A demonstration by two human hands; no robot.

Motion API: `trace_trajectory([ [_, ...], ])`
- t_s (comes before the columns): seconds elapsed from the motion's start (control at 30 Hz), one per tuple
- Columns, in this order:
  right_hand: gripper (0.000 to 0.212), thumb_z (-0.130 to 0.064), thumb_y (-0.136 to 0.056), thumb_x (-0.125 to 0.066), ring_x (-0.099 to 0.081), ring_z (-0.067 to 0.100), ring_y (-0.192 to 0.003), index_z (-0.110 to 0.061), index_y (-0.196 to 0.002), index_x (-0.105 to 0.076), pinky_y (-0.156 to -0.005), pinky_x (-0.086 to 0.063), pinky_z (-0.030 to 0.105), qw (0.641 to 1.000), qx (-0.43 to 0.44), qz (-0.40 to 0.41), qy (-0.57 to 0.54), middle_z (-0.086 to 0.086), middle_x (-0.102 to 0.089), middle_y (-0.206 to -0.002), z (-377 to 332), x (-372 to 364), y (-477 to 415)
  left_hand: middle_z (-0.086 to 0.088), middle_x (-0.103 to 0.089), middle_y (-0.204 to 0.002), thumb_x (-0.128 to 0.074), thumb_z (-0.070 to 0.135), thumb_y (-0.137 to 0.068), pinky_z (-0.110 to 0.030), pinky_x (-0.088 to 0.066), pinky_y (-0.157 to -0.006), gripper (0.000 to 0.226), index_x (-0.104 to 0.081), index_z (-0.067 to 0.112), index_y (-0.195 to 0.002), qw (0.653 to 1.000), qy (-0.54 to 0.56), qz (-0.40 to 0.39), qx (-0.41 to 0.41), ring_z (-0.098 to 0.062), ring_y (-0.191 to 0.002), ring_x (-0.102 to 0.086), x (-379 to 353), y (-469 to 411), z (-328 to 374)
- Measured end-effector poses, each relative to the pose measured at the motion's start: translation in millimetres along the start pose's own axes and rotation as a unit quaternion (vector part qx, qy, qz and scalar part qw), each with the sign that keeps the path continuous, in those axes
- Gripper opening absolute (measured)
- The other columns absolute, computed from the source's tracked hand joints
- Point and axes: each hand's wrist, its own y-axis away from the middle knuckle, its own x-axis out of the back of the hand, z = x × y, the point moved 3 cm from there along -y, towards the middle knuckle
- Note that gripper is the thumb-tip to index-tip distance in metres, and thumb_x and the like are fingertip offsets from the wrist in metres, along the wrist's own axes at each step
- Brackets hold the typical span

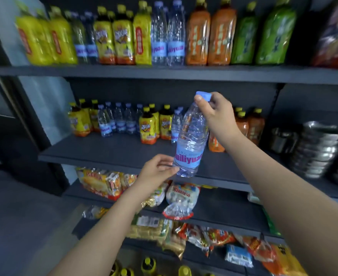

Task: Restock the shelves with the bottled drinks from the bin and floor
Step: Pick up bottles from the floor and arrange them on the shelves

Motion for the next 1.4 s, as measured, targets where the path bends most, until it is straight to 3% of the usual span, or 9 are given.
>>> trace_trajectory([
  [0.23,0.017,-0.030,-0.092,-0.057,-0.045,-0.004,-0.047,-0.016,-0.084,-0.057,-0.048,-0.034,0.012,0.999,0.022,-0.042,-0.015,-0.016,-0.056,-0.051,-42,12,-37,0.004,-0.061,-0.098,-0.068,0.014,-0.083,-0.005,-0.048,-0.073,0.024,-0.060,0.009,-0.105,0.999,-0.030,0.008,-0.036,0.002,-0.087,-0.059,1,-15,52],
  [0.47,0.022,-0.035,-0.091,-0.058,-0.047,-0.005,-0.053,-0.014,-0.086,-0.063,-0.053,-0.037,0.012,0.996,0.066,-0.050,0.010,-0.012,-0.055,-0.064,-71,17,-64,0.008,-0.063,-0.098,-0.066,0.017,-0.085,-0.002,-0.045,-0.072,0.020,-0.062,0.012,-0.103,0.996,-0.061,0.013,-0.056,0.004,-0.089,-0.058,5,-20,90],
  [0.63,0.028,-0.039,-0.089,-0.060,-0.061,0.023,-0.075,-0.012,-0.088,-0.067,-0.070,-0.050,0.038,0.995,0.076,-0.059,-0.010,0.011,-0.068,-0.084,-93,16,-81,0.009,-0.065,-0.095,-0.066,0.018,-0.085,-0.009,-0.049,-0.077,0.009,-0.062,0.021,-0.092,0.993,-0.081,0.012,-0.080,-0.002,-0.090,-0.061,17,-21,118],
  [0.77,0.043,-0.042,-0.088,-0.060,-0.050,0.018,-0.063,0.001,-0.091,-0.065,-0.060,-0.042,0.031,0.995,0.074,-0.061,-0.019,0.018,-0.061,-0.076,-111,7,-91,0.000,-0.067,-0.105,-0.067,0.023,-0.084,-0.028,-0.051,-0.088,0.009,-0.064,0.024,-0.093,0.992,-0.092,0.030,-0.081,-0.013,-0.100,-0.062,37,-23,131],
  [0.87,0.039,-0.041,-0.088,-0.060,-0.045,0.013,-0.058,-0.003,-0.086,-0.065,-0.057,-0.038,0.027,0.994,0.083,-0.065,-0.014,0.004,-0.054,-0.069,-121,-8,-98,0.000,-0.067,-0.104,-0.067,0.020,-0.084,-0.019,-0.050,-0.083,0.009,-0.064,0.025,-0.090,0.991,-0.084,0.050,-0.093,-0.011,-0.099,-0.061,57,-25,137],
  [1.03,0.041,-0.045,-0.086,-0.061,-0.045,0.017,-0.060,-0.004,-0.079,-0.062,-0.059,-0.043,0.035,0.993,0.086,-0.070,-0.027,0.007,-0.050,-0.066,-135,-50,-112,0.004,-0.067,-0.095,-0.067,0.017,-0.084,-0.016,-0.050,-0.076,0.009,-0.064,0.024,-0.089,0.988,-0.072,0.073,-0.116,-0.006,-0.089,-0.062,104,-33,143],
  [1.2,0.037,-0.042,-0.090,-0.058,-0.041,0.005,-0.046,-0.011,-0.070,-0.052,-0.045,-0.033,0.018,0.992,0.104,-0.065,-0.021,0.001,-0.039,-0.058,-160,-113,-129,0.005,-0.067,-0.092,-0.066,0.019,-0.085,-0.015,-0.047,-0.070,0.007,-0.063,0.024,-0.089,0.986,-0.063,0.077,-0.132,-0.006,-0.087,-0.061,171,-50,147],
  [1.3,0.043,-0.042,-0.090,-0.058,-0.043,-0.002,-0.034,-0.015,-0.060,-0.042,-0.047,-0.032,0.020,0.993,0.100,-0.047,-0.029,-0.004,-0.034,-0.052,-171,-154,-141,0.003,-0.068,-0.099,-0.066,0.021,-0.086,-0.023,-0.052,-0.078,0.006,-0.063,0.024,-0.089,0.985,-0.057,0.079,-0.139,-0.013,-0.096,-0.063,215,-65,149],
  [1.4,0.043,-0.043,-0.089,-0.059,-0.043,0.004,-0.043,-0.010,-0.064,-0.045,-0.047,-0.032,0.020,0.993,0.102,-0.037,-0.035,-0.001,-0.032,-0.052,-182,-199,-156,0.002,-0.068,-0.099,-0.064,0.021,-0.086,-0.034,-0.052,-0.086,0.005,-0.062,0.025,-0.089,0.985,-0.048,0.074,-0.146,-0.019,-0.101,-0.063,264,-80,155],
])
